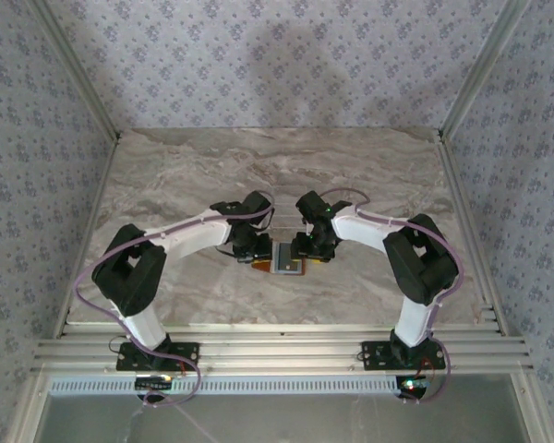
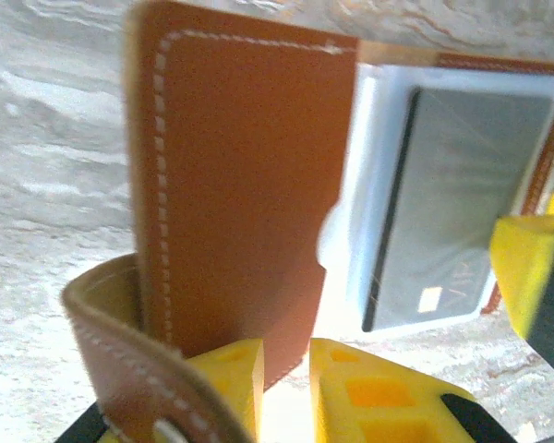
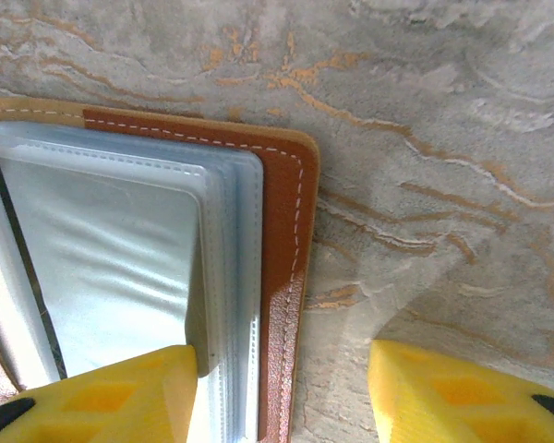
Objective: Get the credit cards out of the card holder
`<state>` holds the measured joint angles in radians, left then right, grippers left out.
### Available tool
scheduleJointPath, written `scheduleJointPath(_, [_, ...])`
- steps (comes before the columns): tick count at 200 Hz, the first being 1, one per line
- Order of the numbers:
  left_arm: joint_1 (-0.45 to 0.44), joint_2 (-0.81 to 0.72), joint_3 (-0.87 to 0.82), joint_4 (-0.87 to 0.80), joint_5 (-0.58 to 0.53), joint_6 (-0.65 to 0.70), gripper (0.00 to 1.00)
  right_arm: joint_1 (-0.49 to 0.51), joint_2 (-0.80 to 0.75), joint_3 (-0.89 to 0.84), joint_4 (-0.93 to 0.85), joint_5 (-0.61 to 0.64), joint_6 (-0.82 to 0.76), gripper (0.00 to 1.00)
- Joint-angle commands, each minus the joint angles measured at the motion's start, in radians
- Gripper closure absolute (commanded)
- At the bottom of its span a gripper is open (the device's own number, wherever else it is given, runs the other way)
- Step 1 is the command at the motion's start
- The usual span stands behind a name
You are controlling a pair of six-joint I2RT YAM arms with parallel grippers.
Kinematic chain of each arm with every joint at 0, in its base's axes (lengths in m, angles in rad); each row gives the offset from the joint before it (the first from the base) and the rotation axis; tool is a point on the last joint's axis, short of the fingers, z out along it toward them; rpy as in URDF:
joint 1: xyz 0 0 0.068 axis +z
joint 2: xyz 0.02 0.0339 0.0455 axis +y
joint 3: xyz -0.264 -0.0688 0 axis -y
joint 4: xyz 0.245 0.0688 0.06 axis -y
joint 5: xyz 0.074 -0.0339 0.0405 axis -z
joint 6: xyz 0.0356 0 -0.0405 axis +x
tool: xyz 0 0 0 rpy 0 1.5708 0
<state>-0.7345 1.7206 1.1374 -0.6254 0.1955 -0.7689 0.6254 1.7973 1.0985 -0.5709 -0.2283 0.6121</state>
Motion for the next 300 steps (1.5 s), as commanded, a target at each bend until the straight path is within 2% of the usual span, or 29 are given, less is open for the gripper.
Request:
scheduleJointPath(1, [0.021, 0.01, -0.02, 0.006, -0.018, -0.014, 0.79, 0.017, 0.063, -0.021, 0.006, 0.0, -0.02, 0.47])
scheduleJointPath(37, [0.064, 0.055, -0.051, 0.046, 0.002, -0.014, 0.81, 0.022, 0.067, -0.013, -0.004, 0.009, -0.021, 0.47])
scheduleJointPath(83, [0.082, 0.107, -0.125, 0.149, 0.112, -0.03, 0.85, 0.036, 0.05, 0.012, -0.026, 0.032, -0.02, 0.44])
scheduleJointPath(107, [0.082, 0.115, -0.16, 0.197, 0.15, -0.033, 0.87, 0.052, 0.038, 0.043, -0.077, 0.046, -0.019, 0.39])
scheduleJointPath(167, [0.077, 0.103, -0.188, 0.207, 0.159, -0.036, 0.88, 0.093, -0.002, 0.154, -0.181, 0.148, -0.004, 0.27])
scheduleJointPath(221, [0.076, 0.105, -0.188, 0.205, 0.16, -0.037, 0.88, 0.111, 0.063, 0.234, -0.225, 0.184, -0.006, 0.08])
scheduleJointPath(250, [0.075, 0.105, -0.188, 0.201, 0.158, -0.037, 0.88, 0.114, 0.11, 0.249, -0.236, 0.197, -0.008, 0.07])
scheduleJointPath(300, [0.076, 0.104, -0.191, 0.186, 0.143, -0.033, 0.88, 0.105, 0.131, 0.219, -0.219, 0.19, -0.006, 0.14])
